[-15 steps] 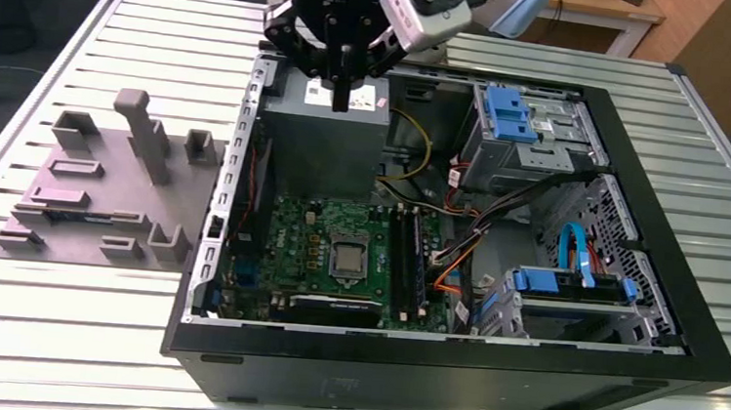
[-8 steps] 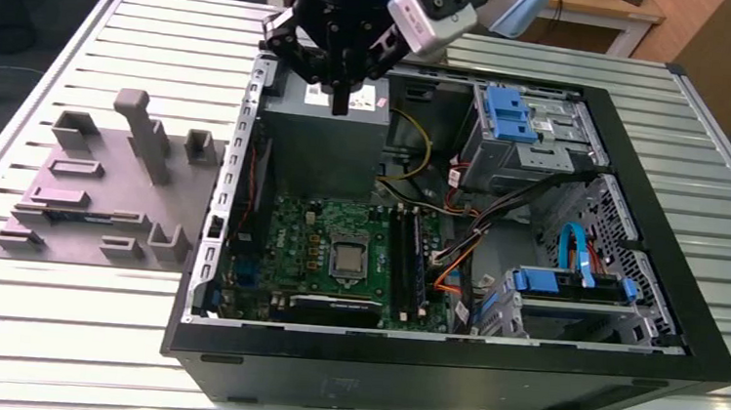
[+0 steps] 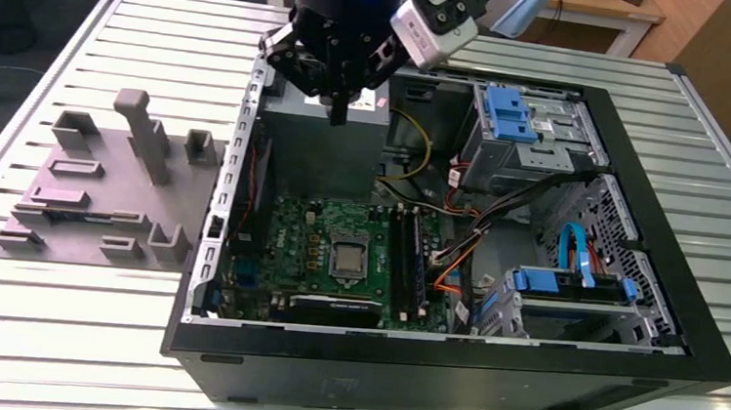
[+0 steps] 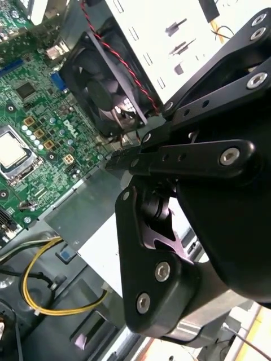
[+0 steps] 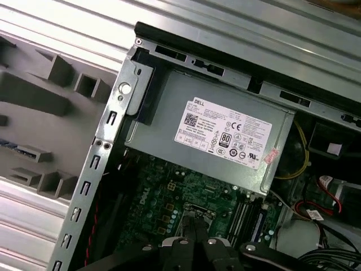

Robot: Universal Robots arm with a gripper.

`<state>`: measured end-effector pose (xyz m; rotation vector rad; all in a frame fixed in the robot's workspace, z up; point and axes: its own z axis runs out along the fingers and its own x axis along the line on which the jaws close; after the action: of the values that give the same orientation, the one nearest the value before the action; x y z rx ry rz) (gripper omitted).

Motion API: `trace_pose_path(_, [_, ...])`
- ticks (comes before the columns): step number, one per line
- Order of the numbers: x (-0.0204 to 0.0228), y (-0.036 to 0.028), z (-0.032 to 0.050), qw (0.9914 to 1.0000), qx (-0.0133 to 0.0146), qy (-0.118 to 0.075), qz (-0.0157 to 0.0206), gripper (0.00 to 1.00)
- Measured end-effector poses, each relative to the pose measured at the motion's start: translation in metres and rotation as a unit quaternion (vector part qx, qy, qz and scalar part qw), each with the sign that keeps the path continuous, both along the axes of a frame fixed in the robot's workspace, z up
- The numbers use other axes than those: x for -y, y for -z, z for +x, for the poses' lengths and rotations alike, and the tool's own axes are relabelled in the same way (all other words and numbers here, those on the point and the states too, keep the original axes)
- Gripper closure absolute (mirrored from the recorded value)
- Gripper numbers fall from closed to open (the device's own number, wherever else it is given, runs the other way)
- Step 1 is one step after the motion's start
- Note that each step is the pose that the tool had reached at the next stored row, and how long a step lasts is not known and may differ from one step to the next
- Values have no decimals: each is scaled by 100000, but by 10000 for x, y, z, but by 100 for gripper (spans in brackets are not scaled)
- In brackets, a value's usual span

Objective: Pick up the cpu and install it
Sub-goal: 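Install the first cpu locking lever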

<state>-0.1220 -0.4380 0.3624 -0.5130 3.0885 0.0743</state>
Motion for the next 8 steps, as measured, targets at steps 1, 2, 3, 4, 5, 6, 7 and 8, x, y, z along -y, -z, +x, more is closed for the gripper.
trace_pose_path(1, [9,11,0,100000,-4,-165,8,90])
trace_pose_path(2, [16,23,0,99999,-10,-370,16,90])
trace_pose_path(3, [20,33,0,99998,-28,-663,10,90])
trace_pose_path(4, [22,44,-1,99994,-34,-1108,6,90])
trace_pose_path(5, [22,52,0,99982,-39,-1899,1,90])
trace_pose_path(6, [22,58,0,99961,-39,-2809,0,90])
trace_pose_path(7, [22,65,0,99931,-37,-3705,1,90])
trace_pose_path(8, [22,71,0,99894,-36,-4601,2,90])
